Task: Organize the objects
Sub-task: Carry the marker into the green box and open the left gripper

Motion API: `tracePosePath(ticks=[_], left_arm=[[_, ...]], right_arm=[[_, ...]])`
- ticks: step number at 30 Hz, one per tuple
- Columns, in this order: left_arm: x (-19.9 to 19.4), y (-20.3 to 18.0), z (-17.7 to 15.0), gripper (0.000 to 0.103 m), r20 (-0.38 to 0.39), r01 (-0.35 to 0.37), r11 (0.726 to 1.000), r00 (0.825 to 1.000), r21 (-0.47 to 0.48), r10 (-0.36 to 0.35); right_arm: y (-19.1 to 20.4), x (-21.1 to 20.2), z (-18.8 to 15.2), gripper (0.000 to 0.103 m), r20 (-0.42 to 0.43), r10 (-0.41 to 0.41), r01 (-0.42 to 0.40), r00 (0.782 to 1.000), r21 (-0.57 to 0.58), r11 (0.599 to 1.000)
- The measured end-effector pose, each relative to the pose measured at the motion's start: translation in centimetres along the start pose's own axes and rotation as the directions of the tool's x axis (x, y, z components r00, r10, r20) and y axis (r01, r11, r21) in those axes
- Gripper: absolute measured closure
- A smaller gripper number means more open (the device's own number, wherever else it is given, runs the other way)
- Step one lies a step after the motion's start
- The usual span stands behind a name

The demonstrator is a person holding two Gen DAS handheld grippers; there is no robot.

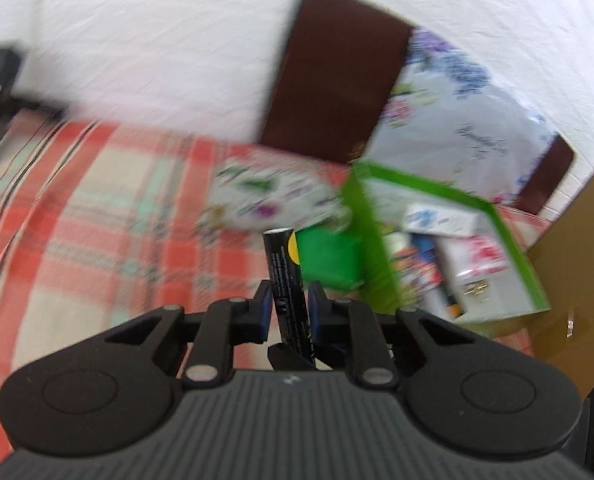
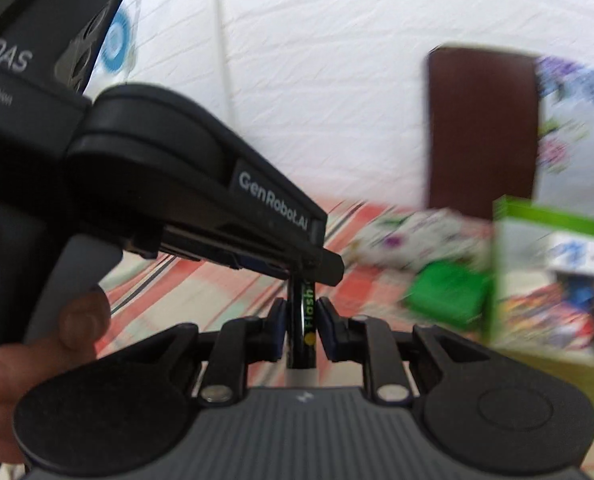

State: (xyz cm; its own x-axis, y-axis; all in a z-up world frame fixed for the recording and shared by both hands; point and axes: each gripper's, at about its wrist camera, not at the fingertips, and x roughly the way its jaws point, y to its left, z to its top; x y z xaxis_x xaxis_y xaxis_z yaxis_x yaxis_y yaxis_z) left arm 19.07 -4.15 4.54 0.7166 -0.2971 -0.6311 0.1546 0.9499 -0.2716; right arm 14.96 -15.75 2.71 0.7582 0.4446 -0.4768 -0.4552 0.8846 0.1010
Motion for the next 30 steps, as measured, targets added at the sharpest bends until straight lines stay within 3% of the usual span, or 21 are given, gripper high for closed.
tracePosePath(ticks=[8,14,17,19,22,26,30], left_arm=[[3.1,-9.7,3.8,0.082,0.031,0.090,0.979,0.995,0.181,-0.097],[7.5,-13.9,3.8,0.078,-0.019,0.121,0.962,0.993,0.246,-0.120],[9.5,-14.2,2.9,0.063,-0.035,0.049,0.965,0.999,0.259,-0.041],[10.6,-14.0,2.2,0.060,-0.037,-0.021,0.963,0.999,0.270,0.032],[11.3,-12.6,1.8,0.051,-0.060,-0.089,0.965,0.992,0.248,0.107],[10.2,-11.3,1.8,0.054,-0.067,-0.055,0.975,0.995,0.215,0.071],[8.2,-12.4,1.2,0.050,-0.016,-0.096,0.961,0.994,0.260,0.104]], right_arm=[[-7.8,-3.7,2.4,0.085,0.135,-0.172,0.162,0.976,0.085,0.983],[-12.0,-3.1,1.6,0.085,0.137,-0.293,0.284,0.946,0.082,0.955],[-13.2,-1.6,0.3,0.081,0.096,-0.329,0.324,0.939,0.068,0.944],[-13.9,-0.7,-0.5,0.075,0.063,-0.349,0.343,0.935,0.089,0.935],[-14.6,-0.6,-1.3,0.074,0.046,-0.343,0.334,0.938,0.147,0.931],[-15.2,-1.5,-1.7,0.073,0.046,-0.340,0.324,0.939,0.212,0.922],[-15.4,-2.9,-2.4,0.067,0.057,-0.353,0.331,0.934,0.233,0.914]])
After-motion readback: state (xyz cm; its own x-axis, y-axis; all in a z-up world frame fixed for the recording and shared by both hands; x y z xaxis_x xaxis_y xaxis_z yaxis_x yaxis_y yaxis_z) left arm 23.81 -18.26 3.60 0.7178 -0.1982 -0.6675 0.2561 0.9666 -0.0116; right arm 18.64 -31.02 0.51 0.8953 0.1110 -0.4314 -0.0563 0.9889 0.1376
